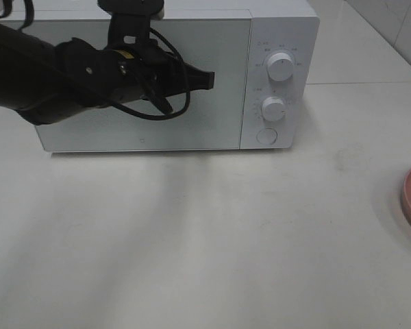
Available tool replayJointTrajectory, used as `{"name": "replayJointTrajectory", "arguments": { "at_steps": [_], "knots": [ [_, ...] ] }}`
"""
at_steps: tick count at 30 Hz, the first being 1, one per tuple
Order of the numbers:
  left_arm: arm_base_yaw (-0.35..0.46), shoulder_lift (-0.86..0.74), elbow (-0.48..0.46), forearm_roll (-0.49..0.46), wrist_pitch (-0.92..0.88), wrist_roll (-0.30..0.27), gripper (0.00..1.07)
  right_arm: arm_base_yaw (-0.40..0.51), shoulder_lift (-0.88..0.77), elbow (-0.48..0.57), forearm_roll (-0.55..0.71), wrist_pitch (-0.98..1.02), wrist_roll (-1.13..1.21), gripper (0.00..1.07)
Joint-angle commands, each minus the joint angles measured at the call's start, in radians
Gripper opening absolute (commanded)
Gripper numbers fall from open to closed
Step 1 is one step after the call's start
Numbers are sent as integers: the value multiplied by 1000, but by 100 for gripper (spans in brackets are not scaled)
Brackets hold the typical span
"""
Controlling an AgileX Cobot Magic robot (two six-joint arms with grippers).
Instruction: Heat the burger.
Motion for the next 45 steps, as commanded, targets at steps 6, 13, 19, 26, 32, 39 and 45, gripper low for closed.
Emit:
{"name": "replayJointTrajectory", "arguments": {
  "at_steps": [6,13,19,26,32,39,45],
  "knots": [
    [0,-173,154,-22,273,2,19,-3,-27,2,-7,1,1,74],
    [0,-256,209,35,507,8,100,-3,-27,2,-7,1,1,74],
    [0,-312,209,255,813,5,98,-3,-27,2,-7,1,1,74],
    [0,-368,209,468,984,-172,98,-3,-27,2,-7,1,1,74],
    [84,-399,208,616,1072,-429,98,-3,-27,2,-7,1,0,74],
    [324,-423,208,586,1271,-478,98,-3,-27,2,-7,1,0,74],
    [525,-486,208,555,1489,-549,98,-3,-27,2,-7,1,1,74]
  ]
}}
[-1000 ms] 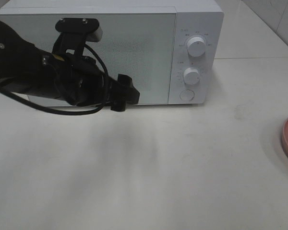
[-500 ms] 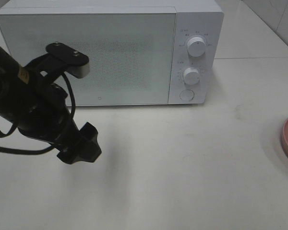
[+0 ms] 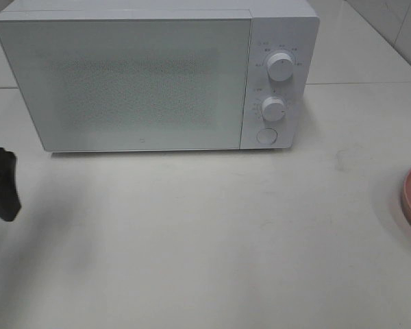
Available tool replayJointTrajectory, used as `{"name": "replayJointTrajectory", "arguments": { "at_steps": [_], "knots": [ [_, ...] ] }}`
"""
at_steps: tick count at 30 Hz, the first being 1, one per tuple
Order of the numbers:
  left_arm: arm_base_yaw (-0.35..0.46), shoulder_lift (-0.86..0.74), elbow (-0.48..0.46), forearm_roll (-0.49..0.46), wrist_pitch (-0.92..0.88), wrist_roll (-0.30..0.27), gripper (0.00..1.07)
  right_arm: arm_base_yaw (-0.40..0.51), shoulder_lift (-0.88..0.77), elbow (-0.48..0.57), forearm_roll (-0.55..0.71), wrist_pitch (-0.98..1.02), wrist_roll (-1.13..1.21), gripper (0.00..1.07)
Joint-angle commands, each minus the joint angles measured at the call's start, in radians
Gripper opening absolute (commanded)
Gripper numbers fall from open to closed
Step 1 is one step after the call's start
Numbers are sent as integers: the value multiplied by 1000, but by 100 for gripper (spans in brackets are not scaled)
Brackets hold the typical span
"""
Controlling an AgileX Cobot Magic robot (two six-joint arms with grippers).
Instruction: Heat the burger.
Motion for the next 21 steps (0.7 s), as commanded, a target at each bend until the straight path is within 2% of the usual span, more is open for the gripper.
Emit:
{"name": "replayJointTrajectory", "arguments": {
  "at_steps": [1,2,5,6,11,13,14,21],
  "knots": [
    [95,-53,3,-16,130,-29,98,-3,-27,2,-7,1,1,74],
    [136,-100,3,-25,160,-28,98,-3,-27,2,-7,1,1,74],
    [152,-127,3,-30,168,-28,98,-3,-27,2,-7,1,1,74],
    [172,-183,4,-34,177,-28,98,-3,-27,2,-7,1,1,74],
    [177,-375,7,-44,194,-28,98,-3,-27,2,-7,1,1,74],
    [177,-403,14,-49,194,-28,98,-3,-27,2,-7,1,1,74],
    [177,-473,42,-52,180,-28,98,-3,-27,2,-7,1,1,74],
    [177,-664,159,-39,158,-20,98,-3,-27,2,-7,1,1,74]
  ]
}}
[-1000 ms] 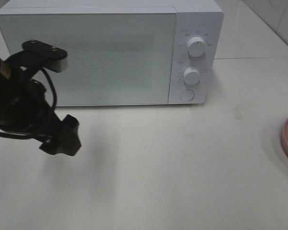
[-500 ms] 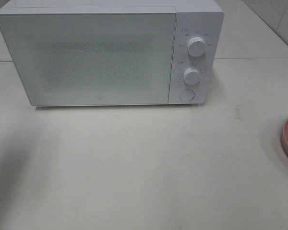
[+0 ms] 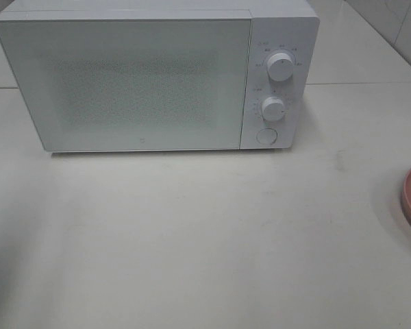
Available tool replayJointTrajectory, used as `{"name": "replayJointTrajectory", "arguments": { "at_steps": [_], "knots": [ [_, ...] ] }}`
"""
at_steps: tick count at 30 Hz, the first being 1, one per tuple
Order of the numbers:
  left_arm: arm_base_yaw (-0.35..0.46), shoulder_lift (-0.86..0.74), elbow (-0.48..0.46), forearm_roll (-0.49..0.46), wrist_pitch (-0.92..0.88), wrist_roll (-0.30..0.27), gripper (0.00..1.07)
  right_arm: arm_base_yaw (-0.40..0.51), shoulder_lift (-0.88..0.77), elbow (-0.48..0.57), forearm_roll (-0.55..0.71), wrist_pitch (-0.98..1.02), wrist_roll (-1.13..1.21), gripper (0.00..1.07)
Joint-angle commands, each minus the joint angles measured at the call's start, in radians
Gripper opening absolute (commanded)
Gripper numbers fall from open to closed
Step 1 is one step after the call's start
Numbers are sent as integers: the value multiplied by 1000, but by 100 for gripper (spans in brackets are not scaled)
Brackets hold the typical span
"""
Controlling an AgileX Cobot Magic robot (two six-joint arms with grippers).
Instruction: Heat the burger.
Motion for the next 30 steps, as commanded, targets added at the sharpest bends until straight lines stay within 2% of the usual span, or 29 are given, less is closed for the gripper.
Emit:
{"name": "replayJointTrajectory", "arguments": {
  "at_steps": [1,4,11,16,30],
  "knots": [
    [1,-113,64,-2,-14,4,98,-3,-27,2,-7,1,1,74],
    [1,-205,101,2,-47,10,98,-3,-27,2,-7,1,1,74],
    [1,-395,184,83,-214,26,98,-3,-27,2,-7,1,1,74],
    [1,-449,272,82,-246,26,98,-3,-27,2,-7,1,1,74],
    [1,-464,296,72,-168,24,98,-3,-27,2,-7,1,1,74]
  ]
}}
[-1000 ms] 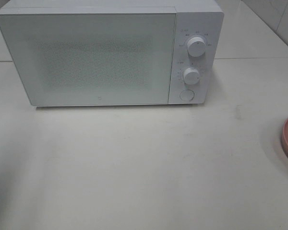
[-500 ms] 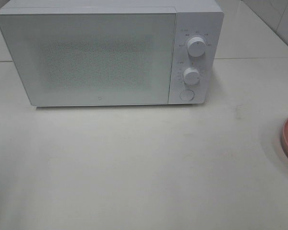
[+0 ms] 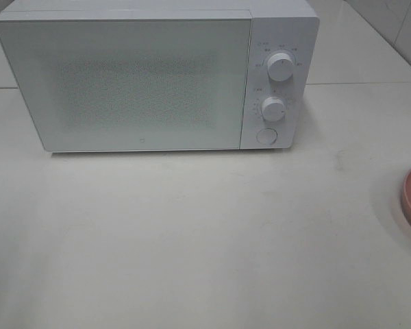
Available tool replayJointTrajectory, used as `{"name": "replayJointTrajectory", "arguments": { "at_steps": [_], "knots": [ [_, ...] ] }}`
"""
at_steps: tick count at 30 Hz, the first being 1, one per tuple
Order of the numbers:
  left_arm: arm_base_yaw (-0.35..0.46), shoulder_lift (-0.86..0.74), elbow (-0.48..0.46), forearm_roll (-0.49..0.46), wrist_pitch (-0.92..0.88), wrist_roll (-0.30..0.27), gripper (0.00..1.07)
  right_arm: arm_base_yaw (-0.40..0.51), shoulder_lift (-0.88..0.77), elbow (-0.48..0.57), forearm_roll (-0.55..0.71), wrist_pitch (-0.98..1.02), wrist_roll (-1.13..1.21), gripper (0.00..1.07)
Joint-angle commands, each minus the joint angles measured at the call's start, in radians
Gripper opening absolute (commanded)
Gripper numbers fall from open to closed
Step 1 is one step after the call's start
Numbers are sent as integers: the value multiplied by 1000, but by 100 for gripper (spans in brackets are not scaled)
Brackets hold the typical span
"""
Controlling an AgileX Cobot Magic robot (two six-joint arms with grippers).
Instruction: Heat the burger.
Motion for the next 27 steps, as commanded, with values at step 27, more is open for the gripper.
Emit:
{"name": "replayJointTrajectory", "arguments": {
  "at_steps": [27],
  "knots": [
    [187,-424,0,-68,-8,1,98,-3,-23,2,-7,1,1,74]
  ]
}}
